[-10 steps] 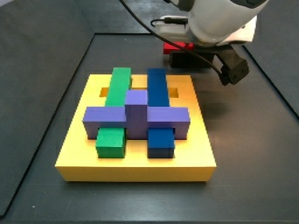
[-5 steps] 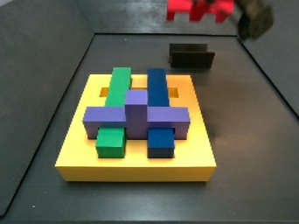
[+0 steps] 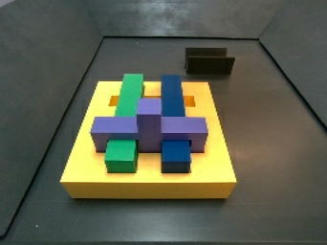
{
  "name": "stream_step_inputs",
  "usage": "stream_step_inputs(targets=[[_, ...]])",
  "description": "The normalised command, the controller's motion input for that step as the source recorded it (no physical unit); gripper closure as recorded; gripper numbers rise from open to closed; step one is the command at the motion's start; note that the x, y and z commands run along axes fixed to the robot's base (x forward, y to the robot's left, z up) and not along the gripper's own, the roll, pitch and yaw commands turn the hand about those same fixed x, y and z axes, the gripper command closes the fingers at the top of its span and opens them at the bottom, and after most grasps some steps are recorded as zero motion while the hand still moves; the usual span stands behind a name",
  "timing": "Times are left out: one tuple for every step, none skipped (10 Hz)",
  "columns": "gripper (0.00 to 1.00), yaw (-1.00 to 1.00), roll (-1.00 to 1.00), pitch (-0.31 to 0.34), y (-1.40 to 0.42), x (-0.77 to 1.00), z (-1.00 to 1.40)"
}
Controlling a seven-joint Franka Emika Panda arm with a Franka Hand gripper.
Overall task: Pick up the red object. Move up. Place the red object on the fixture. Regrasp the red object. Move to above the board. Insert the red object.
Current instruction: Move to above the board.
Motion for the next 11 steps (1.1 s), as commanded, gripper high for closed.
stream_step_inputs(targets=[[1.00,0.02,-1.00,0.142,-1.40,-0.90,0.27],[1.00,0.02,-1.00,0.136,-1.40,-0.93,0.28],[1.00,0.03,-1.00,0.119,-1.40,-0.99,0.28],[1.00,0.04,-1.00,0.118,-1.40,-1.00,0.26],[1.00,0.05,-1.00,0.112,-1.40,-0.98,0.28],[1.00,0.06,-1.00,0.104,-1.40,-1.02,0.27],[1.00,0.07,-1.00,0.086,-0.46,-0.39,0.08],[1.00,0.08,-1.00,0.079,-0.16,-0.18,0.01],[1.00,0.07,-1.00,0.069,-0.06,-0.09,0.02],[1.00,0.07,-1.00,0.037,-0.03,-0.11,0.02],[1.00,0.07,-1.00,0.001,0.01,-0.10,0.00]])
